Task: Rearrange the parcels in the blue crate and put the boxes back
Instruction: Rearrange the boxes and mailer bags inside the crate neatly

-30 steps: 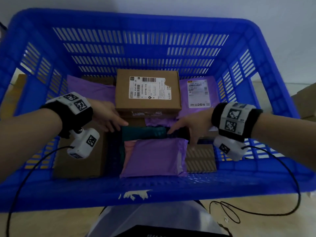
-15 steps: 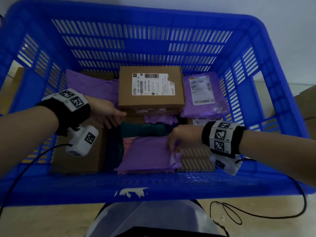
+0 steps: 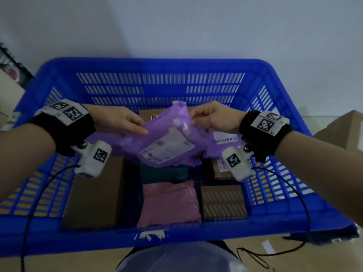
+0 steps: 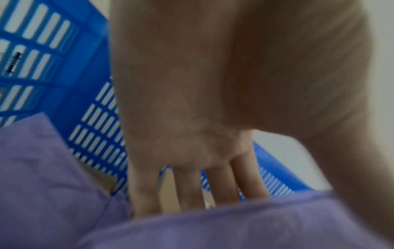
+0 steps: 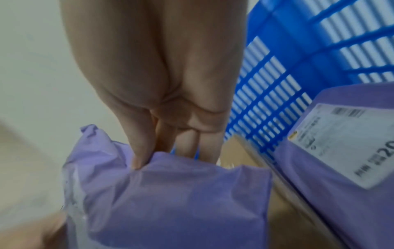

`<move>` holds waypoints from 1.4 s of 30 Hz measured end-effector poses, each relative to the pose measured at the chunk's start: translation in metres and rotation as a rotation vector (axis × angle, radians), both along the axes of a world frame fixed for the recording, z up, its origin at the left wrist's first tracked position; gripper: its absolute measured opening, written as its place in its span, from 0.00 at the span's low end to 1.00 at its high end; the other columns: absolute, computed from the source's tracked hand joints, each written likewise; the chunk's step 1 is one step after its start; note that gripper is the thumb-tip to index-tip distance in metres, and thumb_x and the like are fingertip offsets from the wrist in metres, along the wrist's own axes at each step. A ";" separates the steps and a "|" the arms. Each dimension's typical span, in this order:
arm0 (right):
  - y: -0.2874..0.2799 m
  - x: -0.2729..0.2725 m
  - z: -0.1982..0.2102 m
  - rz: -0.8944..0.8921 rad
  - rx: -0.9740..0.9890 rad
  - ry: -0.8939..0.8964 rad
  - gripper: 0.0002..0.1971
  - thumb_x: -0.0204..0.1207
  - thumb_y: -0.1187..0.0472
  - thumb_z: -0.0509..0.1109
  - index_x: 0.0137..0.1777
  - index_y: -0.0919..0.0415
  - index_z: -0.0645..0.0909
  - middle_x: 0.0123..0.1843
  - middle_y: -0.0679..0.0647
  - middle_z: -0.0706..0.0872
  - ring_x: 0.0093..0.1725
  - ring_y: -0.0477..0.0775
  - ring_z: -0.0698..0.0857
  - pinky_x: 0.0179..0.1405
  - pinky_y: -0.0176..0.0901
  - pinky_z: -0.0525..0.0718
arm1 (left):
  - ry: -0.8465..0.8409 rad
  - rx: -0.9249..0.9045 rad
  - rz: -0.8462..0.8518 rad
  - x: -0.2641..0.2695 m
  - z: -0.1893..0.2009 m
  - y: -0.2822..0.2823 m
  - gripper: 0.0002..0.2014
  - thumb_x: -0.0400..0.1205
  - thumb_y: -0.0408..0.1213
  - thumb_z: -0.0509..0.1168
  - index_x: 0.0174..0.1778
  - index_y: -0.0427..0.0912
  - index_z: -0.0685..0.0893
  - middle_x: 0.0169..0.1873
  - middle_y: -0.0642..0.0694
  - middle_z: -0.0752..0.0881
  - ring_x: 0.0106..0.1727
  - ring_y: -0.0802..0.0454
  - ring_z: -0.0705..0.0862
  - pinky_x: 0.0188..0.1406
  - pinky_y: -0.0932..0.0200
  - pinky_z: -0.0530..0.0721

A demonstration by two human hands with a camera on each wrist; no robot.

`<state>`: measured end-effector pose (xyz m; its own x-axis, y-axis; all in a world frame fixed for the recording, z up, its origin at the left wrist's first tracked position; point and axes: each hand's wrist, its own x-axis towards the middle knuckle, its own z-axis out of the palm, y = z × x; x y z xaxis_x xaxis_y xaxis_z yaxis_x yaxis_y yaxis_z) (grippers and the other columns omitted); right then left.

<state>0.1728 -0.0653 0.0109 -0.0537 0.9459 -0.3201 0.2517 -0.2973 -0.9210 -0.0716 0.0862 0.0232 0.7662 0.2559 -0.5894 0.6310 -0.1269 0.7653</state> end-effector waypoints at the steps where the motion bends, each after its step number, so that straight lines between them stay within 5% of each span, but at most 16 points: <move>1: 0.002 0.005 0.003 -0.040 0.005 0.043 0.13 0.78 0.70 0.67 0.36 0.54 0.85 0.30 0.57 0.71 0.24 0.47 0.67 0.24 0.36 0.65 | -0.037 0.046 0.026 0.002 0.003 0.003 0.33 0.40 0.66 0.81 0.34 0.49 0.92 0.34 0.51 0.91 0.33 0.60 0.85 0.38 0.67 0.81; 4: 0.006 0.015 0.011 -0.172 0.031 0.097 0.10 0.78 0.71 0.67 0.39 0.58 0.83 0.28 0.57 0.74 0.19 0.42 0.65 0.19 0.31 0.63 | -0.114 0.153 0.083 0.013 0.010 0.004 0.34 0.42 0.62 0.83 0.40 0.47 0.92 0.40 0.49 0.93 0.39 0.56 0.89 0.44 0.63 0.84; 7: 0.004 0.021 0.021 -0.266 0.057 0.073 0.09 0.78 0.71 0.66 0.40 0.60 0.82 0.23 0.46 0.82 0.17 0.38 0.71 0.16 0.27 0.69 | -0.161 0.194 0.133 0.032 0.013 -0.001 0.30 0.47 0.50 0.81 0.45 0.43 0.91 0.40 0.49 0.93 0.40 0.57 0.90 0.41 0.65 0.88; 10: 0.004 0.028 0.031 -0.364 0.116 -0.071 0.07 0.79 0.70 0.66 0.44 0.58 0.82 0.24 0.43 0.83 0.20 0.37 0.75 0.21 0.28 0.75 | -0.175 0.330 0.113 0.053 0.015 0.001 0.18 0.57 0.45 0.80 0.42 0.47 0.91 0.39 0.51 0.93 0.38 0.58 0.88 0.48 0.61 0.87; 13: 0.004 0.037 0.050 -0.533 0.304 -0.230 0.09 0.79 0.67 0.66 0.58 0.59 0.79 0.43 0.51 0.85 0.38 0.41 0.80 0.43 0.34 0.81 | -0.169 0.545 -0.026 0.077 0.027 0.005 0.09 0.70 0.39 0.78 0.45 0.45 0.91 0.31 0.62 0.90 0.28 0.74 0.82 0.40 0.76 0.80; 15: 0.001 0.039 0.067 -0.592 0.452 -0.299 0.13 0.79 0.65 0.68 0.63 0.62 0.79 0.52 0.54 0.83 0.44 0.41 0.82 0.47 0.28 0.81 | -0.171 0.680 -0.142 0.095 0.038 0.006 0.10 0.72 0.38 0.77 0.48 0.41 0.91 0.31 0.60 0.87 0.25 0.78 0.79 0.34 0.81 0.76; 18: -0.003 0.035 0.083 -0.370 0.483 -0.586 0.15 0.75 0.60 0.73 0.60 0.63 0.82 0.54 0.52 0.86 0.52 0.46 0.84 0.57 0.36 0.83 | -0.138 0.799 -0.324 0.122 0.056 0.006 0.10 0.73 0.38 0.76 0.48 0.40 0.91 0.32 0.55 0.87 0.28 0.74 0.81 0.33 0.78 0.75; 21: -0.001 0.033 0.080 -0.110 0.303 -0.870 0.18 0.70 0.56 0.77 0.58 0.61 0.83 0.53 0.53 0.89 0.53 0.51 0.86 0.59 0.46 0.82 | -0.090 0.908 -0.445 0.144 0.070 0.002 0.10 0.74 0.36 0.75 0.48 0.37 0.90 0.36 0.44 0.88 0.36 0.56 0.81 0.28 0.71 0.72; 26: -0.006 0.034 0.064 -0.195 0.238 -0.873 0.15 0.66 0.62 0.78 0.53 0.60 0.86 0.44 0.56 0.88 0.42 0.51 0.82 0.49 0.45 0.81 | -0.064 1.013 -0.498 0.164 0.076 -0.006 0.10 0.74 0.36 0.74 0.50 0.37 0.90 0.39 0.44 0.88 0.39 0.49 0.82 0.36 0.63 0.75; 29: -0.016 0.044 0.056 -0.359 0.194 -0.800 0.12 0.66 0.62 0.79 0.49 0.60 0.86 0.40 0.54 0.85 0.41 0.50 0.82 0.48 0.42 0.82 | -0.122 1.054 -0.361 0.170 0.068 0.000 0.18 0.71 0.43 0.77 0.56 0.43 0.88 0.52 0.42 0.89 0.52 0.44 0.85 0.54 0.55 0.81; 31: -0.026 0.055 0.053 -0.460 0.159 -0.746 0.12 0.65 0.63 0.79 0.48 0.59 0.85 0.36 0.53 0.84 0.36 0.49 0.82 0.42 0.33 0.81 | -0.177 1.054 -0.214 0.171 0.059 0.005 0.36 0.66 0.50 0.79 0.71 0.47 0.78 0.69 0.41 0.79 0.70 0.42 0.75 0.73 0.48 0.71; 34: -0.043 0.073 0.052 -0.623 0.121 -0.628 0.13 0.66 0.65 0.79 0.50 0.58 0.83 0.28 0.52 0.83 0.21 0.37 0.78 0.25 0.20 0.72 | -0.273 0.713 0.174 0.169 0.042 -0.001 0.48 0.67 0.47 0.80 0.80 0.41 0.63 0.78 0.42 0.67 0.78 0.44 0.66 0.77 0.52 0.65; 36: -0.052 0.081 0.051 -0.727 0.113 -0.573 0.14 0.66 0.66 0.78 0.50 0.55 0.81 0.28 0.51 0.84 0.16 0.34 0.77 0.21 0.22 0.72 | -0.322 0.455 0.426 0.171 0.027 -0.014 0.42 0.70 0.42 0.79 0.77 0.37 0.67 0.76 0.41 0.68 0.75 0.45 0.71 0.75 0.50 0.72; 38: -0.056 0.086 0.051 -0.816 0.096 -0.563 0.14 0.64 0.66 0.79 0.44 0.50 0.81 0.31 0.53 0.85 0.18 0.35 0.78 0.22 0.27 0.74 | -0.378 0.435 0.557 0.176 0.014 -0.029 0.29 0.73 0.36 0.75 0.69 0.35 0.76 0.69 0.40 0.75 0.68 0.43 0.78 0.67 0.44 0.80; 42: -0.063 0.090 0.049 -0.966 0.049 -0.494 0.13 0.62 0.68 0.79 0.40 0.51 0.82 0.39 0.64 0.89 0.32 0.55 0.84 0.33 0.48 0.83 | -0.318 0.285 0.546 0.190 -0.001 -0.064 0.04 0.79 0.31 0.66 0.48 0.36 0.81 0.44 0.43 0.81 0.50 0.44 0.84 0.56 0.47 0.86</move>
